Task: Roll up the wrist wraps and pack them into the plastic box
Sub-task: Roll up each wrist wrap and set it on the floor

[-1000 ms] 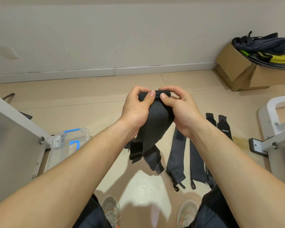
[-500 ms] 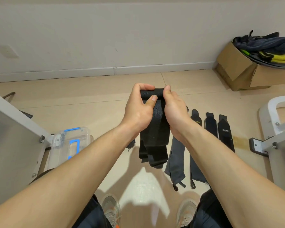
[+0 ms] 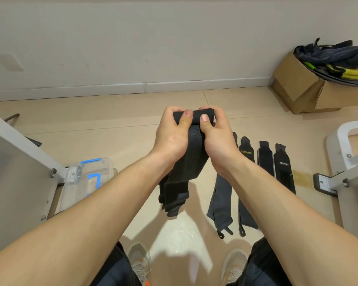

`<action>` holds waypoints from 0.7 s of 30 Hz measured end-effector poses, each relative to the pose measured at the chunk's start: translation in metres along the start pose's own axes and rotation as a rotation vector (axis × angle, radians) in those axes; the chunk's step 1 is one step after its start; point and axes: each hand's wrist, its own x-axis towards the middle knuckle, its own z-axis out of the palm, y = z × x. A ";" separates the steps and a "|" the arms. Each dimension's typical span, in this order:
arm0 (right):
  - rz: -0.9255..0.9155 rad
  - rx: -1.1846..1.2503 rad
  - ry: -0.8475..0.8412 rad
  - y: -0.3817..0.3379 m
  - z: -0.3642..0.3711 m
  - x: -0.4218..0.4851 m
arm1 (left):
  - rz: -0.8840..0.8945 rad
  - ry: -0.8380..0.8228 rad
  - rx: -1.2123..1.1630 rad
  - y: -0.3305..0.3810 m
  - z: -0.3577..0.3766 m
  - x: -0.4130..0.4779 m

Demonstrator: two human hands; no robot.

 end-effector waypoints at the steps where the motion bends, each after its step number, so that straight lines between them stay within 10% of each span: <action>1: -0.007 -0.007 -0.016 0.000 -0.001 0.001 | 0.020 0.009 -0.005 -0.001 0.000 0.001; 21: 0.059 0.045 -0.040 0.005 -0.006 0.008 | 0.116 -0.162 -0.081 -0.008 -0.006 0.000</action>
